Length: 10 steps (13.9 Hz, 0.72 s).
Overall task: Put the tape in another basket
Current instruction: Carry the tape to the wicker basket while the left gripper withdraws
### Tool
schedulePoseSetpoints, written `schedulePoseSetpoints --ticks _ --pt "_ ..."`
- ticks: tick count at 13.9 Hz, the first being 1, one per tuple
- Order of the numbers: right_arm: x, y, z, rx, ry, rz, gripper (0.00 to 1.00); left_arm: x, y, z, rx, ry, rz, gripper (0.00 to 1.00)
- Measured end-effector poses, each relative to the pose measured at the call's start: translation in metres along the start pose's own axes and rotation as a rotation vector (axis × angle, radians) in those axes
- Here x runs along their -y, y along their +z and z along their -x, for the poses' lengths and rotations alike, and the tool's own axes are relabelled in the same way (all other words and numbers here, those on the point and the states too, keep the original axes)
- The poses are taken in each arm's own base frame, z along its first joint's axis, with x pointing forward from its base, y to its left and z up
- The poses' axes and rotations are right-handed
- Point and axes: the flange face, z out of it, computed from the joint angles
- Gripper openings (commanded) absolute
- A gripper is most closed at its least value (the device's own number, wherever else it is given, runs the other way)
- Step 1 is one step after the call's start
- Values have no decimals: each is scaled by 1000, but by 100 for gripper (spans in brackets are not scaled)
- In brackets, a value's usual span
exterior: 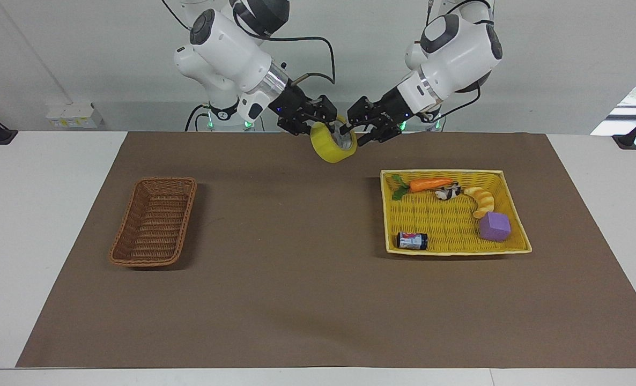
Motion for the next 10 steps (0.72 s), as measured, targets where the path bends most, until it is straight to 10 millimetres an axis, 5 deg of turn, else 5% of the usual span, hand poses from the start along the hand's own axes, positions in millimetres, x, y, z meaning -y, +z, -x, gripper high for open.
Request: schedulePoseSetpoints --ticks 6,10 --pt "-63 -45 -50 -65 28 2 0 60 -80 -25 38 -8 -282 100" --pt "-164 -119 -95 -132 83 2 0 98 -126 -40 -29 -9 -529 100"
